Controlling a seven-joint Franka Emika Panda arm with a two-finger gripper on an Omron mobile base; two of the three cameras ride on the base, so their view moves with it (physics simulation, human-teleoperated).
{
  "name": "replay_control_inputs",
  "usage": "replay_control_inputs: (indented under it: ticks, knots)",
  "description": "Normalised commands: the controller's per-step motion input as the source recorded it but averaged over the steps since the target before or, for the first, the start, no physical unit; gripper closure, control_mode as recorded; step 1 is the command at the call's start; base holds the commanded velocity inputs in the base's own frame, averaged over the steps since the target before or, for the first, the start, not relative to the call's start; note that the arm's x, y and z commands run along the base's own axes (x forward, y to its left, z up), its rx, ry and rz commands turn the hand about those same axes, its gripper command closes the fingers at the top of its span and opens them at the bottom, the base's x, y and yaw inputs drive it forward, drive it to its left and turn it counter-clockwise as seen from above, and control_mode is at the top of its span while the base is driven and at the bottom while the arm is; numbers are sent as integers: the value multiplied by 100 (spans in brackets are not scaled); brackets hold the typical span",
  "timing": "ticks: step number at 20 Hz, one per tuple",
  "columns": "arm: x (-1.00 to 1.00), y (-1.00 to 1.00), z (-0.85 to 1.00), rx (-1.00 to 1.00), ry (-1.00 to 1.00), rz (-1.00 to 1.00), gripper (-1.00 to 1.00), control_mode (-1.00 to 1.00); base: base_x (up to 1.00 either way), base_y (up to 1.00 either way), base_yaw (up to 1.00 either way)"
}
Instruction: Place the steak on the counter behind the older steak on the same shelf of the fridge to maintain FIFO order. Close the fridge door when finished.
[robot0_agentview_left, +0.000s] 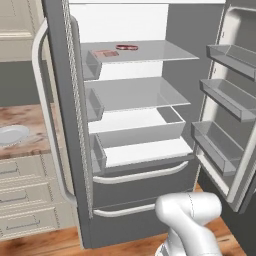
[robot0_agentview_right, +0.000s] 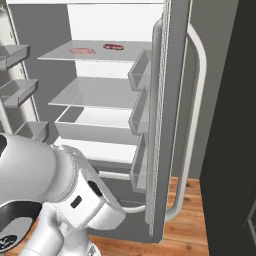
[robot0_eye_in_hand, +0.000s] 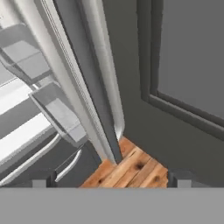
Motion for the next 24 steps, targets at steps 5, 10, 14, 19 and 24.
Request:
replay_control_inputs:
  ticks: [5, 10, 14, 19, 24]
  knots:
    - [0, -6, -4, 17, -12, -42, -100, -100, 0, 0, 0]
    - [4, -39, 0, 21, -9, -32, -100, -100, 0, 0, 0]
    - [15, -52, 0, 23, -12, -13, -100, -100, 0, 0, 0]
    - [14, -47, -3, 24, -11, -5, -100, -100, 0, 0, 0]
    - [53, -20, -9, 26, -18, 0, -100, -100, 0, 0, 0]
